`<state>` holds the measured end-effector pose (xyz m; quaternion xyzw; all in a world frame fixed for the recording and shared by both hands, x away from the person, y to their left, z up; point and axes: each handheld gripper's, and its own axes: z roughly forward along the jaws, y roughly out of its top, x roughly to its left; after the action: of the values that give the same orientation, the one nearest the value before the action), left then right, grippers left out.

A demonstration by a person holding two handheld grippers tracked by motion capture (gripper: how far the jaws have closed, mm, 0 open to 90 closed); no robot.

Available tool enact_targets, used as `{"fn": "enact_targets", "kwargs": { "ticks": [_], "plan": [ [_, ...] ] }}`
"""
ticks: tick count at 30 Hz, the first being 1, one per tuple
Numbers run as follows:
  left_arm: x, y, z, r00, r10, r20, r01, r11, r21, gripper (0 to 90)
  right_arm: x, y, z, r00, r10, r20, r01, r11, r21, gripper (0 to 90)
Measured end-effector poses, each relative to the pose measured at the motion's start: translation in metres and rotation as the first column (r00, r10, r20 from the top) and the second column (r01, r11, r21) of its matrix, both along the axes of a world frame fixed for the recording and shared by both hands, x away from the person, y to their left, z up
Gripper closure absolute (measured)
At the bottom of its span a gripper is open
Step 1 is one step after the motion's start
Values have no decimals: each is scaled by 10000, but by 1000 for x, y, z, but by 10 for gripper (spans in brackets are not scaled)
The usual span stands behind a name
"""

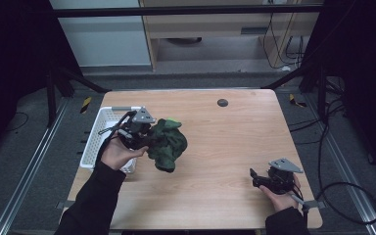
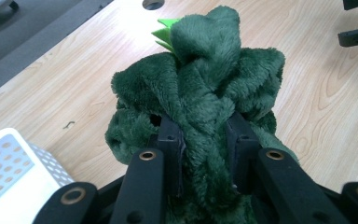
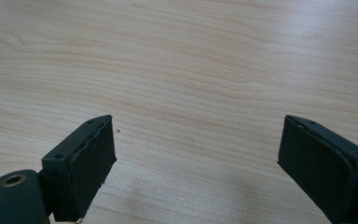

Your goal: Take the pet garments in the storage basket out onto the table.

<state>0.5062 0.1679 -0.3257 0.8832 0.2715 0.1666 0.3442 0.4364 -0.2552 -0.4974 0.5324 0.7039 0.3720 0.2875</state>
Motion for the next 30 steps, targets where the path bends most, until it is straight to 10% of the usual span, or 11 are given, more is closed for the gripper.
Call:
{"fn": "enact_targets", "kwargs": {
  "ticks": [30],
  "plan": [
    [16,-45,-17,9896,-1309,-599,1351,9883,711,714,0,-1,1,10000,-3,18,3,9999,114,108]
  ]
}}
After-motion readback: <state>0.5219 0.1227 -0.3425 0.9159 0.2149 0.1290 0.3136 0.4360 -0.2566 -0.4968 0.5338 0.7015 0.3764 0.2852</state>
